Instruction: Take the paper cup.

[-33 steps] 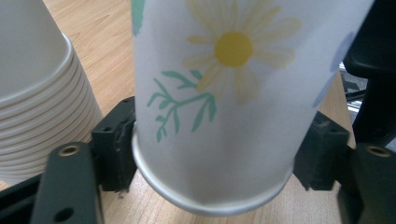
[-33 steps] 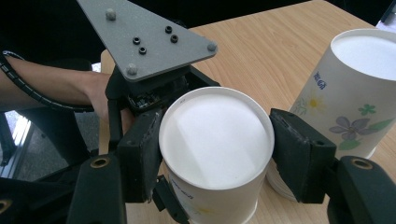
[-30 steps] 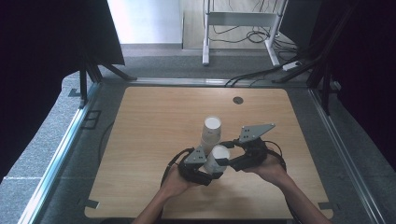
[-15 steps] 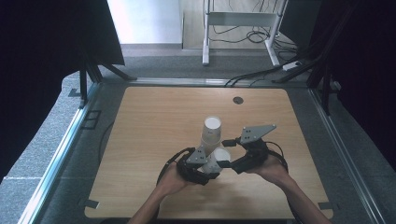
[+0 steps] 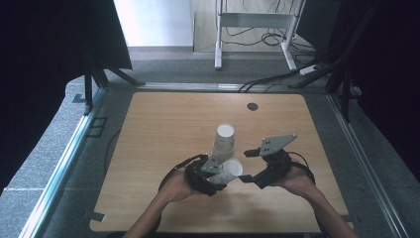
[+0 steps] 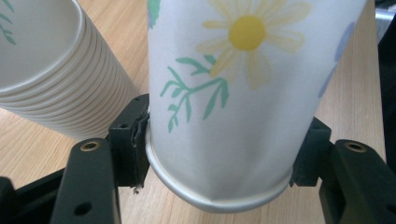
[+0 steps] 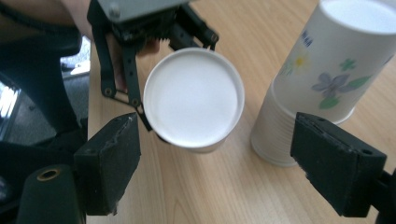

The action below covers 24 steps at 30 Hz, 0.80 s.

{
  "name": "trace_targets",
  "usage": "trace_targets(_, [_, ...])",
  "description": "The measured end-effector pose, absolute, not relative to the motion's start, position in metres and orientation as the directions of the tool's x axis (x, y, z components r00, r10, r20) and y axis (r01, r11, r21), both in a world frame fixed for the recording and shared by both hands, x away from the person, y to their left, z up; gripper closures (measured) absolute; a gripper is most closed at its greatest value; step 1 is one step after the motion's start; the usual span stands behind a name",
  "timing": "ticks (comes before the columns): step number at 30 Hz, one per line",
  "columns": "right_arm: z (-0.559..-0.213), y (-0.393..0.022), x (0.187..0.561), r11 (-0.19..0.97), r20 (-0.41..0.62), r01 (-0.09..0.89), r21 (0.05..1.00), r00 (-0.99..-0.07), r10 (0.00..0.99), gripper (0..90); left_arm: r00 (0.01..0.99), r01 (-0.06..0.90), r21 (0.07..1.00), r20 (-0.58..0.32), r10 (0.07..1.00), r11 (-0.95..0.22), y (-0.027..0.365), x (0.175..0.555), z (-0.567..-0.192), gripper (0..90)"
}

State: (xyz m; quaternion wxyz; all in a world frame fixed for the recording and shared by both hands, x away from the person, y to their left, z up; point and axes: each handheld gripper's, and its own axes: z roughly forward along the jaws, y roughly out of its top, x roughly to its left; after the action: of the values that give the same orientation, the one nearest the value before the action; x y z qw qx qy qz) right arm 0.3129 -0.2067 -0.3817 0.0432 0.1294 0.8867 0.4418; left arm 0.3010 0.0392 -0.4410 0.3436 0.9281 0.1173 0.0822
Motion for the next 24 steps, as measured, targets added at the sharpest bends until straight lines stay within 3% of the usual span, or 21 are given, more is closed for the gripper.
trace_targets(10, [-0.392,-0.199,0.308,0.645,0.015,0.166,0.746,-0.972,0.232,16.3,0.971,0.118,0.526,0.115,0.208,-0.842,0.027,0.303,-0.436,35.8])
trace_targets(24, [-0.404,-0.179,0.305,0.726,-0.037,0.118,0.677,-0.981,0.193,19.3,0.976,0.093,0.458,0.132,0.171,-0.884,0.010,0.303,-0.432,35.9])
